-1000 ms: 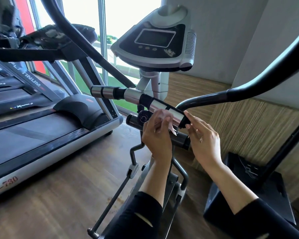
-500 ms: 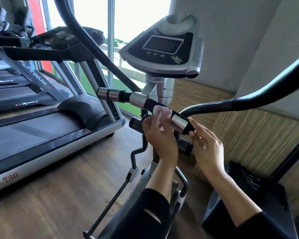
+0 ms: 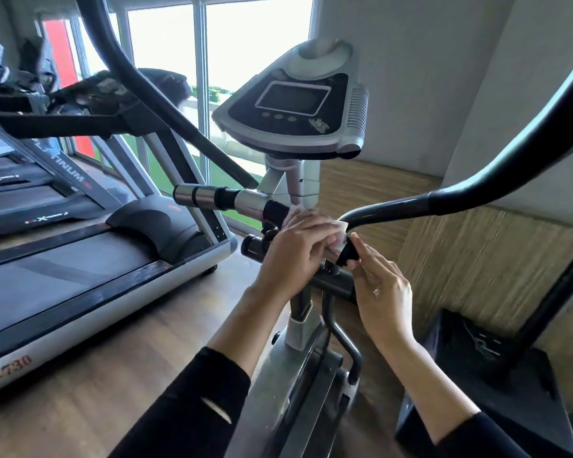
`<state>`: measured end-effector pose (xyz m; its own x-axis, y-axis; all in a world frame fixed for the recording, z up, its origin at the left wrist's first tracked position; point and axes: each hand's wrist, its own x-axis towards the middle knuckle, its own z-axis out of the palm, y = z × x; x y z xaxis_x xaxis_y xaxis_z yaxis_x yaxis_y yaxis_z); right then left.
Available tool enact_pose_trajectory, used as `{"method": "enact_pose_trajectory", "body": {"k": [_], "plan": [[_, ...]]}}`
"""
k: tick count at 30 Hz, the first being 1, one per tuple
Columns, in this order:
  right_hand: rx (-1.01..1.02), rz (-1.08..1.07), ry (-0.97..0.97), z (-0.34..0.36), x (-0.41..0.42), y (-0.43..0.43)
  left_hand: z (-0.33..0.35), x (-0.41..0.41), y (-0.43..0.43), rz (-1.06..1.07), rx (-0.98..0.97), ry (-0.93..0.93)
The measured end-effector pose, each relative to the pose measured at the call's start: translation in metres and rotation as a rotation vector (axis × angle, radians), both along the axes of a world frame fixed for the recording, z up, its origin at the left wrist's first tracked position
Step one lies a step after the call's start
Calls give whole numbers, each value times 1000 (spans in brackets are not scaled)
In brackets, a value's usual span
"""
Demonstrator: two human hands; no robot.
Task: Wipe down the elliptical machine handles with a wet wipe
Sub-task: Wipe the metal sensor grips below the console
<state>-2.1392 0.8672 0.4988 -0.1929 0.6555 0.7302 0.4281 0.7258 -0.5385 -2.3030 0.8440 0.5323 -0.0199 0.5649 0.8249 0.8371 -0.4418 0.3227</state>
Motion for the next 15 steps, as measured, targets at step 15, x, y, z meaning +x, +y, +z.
{"method": "enact_pose_trajectory", "body": {"k": [15], "plan": [[-81, -59, -56, 6, 7, -10, 8, 3, -9, 186, 63, -16]]}}
